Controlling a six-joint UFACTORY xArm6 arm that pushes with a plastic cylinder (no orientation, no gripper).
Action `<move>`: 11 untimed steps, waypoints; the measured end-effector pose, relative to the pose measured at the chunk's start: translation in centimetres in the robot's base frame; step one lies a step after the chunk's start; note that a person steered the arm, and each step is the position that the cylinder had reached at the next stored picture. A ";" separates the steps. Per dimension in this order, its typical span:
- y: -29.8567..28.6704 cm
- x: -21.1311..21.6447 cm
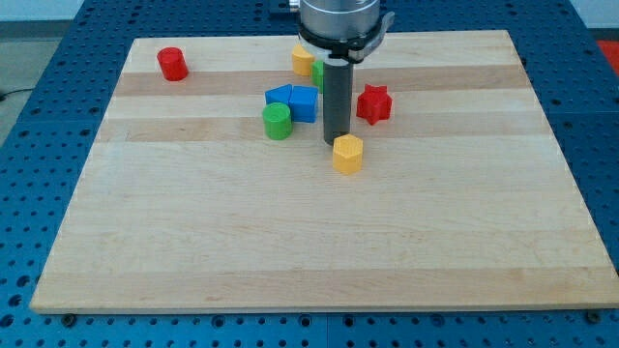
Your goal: Slide the yellow hexagon diagonally top right to the red star
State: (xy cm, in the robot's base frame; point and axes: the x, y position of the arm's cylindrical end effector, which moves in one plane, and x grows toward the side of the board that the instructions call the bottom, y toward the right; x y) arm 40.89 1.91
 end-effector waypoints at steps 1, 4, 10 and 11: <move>-4.1 1.7; 4.4 4.4; 14.3 -10.2; 16.8 -10.2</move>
